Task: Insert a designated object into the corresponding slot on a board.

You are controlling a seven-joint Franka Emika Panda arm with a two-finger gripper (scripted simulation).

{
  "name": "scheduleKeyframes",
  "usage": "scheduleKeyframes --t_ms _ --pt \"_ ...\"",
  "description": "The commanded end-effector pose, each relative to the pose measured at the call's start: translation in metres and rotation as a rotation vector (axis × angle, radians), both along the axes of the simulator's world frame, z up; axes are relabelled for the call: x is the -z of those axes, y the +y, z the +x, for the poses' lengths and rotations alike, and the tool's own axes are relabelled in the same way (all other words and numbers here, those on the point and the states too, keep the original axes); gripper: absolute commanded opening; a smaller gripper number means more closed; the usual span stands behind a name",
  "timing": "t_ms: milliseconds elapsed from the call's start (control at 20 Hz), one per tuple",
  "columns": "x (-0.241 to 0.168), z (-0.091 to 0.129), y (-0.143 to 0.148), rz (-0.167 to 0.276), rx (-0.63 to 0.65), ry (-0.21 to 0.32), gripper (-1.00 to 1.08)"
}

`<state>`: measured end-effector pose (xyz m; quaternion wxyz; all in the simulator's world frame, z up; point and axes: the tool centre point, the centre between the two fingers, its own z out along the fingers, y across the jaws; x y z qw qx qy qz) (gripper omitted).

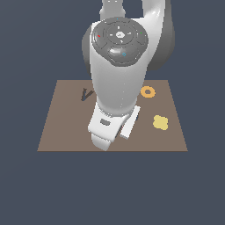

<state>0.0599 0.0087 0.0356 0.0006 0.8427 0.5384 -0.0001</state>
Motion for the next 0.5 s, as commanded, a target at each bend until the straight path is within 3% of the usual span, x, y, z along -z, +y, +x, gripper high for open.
scheduleKeyframes --t_ms 0,450 --pt "-0.001 -0.003 0.013 0.000 -0.122 -0.001 -1.00" --pt "-0.004 -0.022 0.046 -0.001 -0.460 0.000 -1.00"
